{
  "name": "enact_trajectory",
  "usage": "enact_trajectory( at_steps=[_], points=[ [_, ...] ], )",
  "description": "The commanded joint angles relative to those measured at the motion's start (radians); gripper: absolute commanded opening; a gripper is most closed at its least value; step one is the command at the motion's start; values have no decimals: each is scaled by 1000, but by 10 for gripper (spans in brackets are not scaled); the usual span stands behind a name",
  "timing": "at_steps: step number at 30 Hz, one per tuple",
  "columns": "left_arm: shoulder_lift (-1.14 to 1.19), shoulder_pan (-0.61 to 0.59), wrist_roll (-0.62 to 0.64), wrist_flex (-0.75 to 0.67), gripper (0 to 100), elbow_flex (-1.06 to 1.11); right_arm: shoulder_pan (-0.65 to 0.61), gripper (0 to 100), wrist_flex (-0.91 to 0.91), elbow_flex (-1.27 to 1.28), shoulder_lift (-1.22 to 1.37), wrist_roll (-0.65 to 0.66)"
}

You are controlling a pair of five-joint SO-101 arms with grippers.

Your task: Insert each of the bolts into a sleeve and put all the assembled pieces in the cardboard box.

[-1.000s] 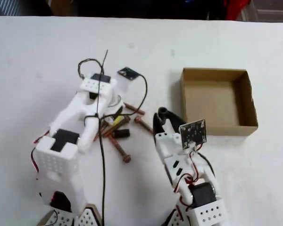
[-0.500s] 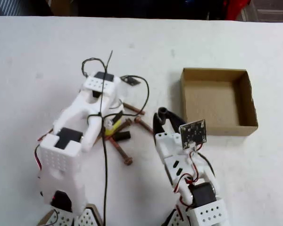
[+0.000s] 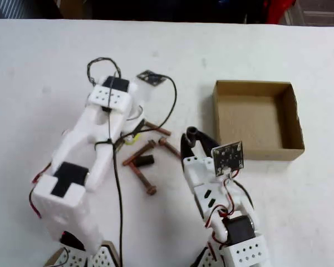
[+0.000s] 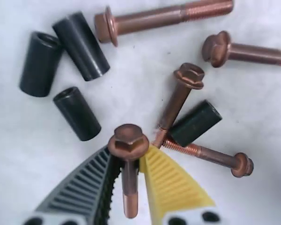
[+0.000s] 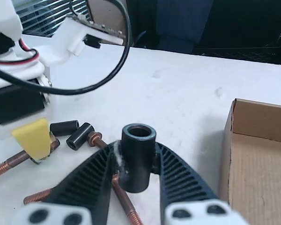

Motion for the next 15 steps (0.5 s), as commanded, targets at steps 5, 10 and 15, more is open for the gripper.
enact_trajectory(
  at_steps=[5,10,15],
  points=[
    [-208,5,-29,107,21,-26,12,17,5,9,-18,-11],
    [-357,-5,-29,133,21,-20,-38,17,5,9,-18,-14],
    [-473,-5,-28,133,21,-8,-88,17,4,9,-18,-14]
  ],
)
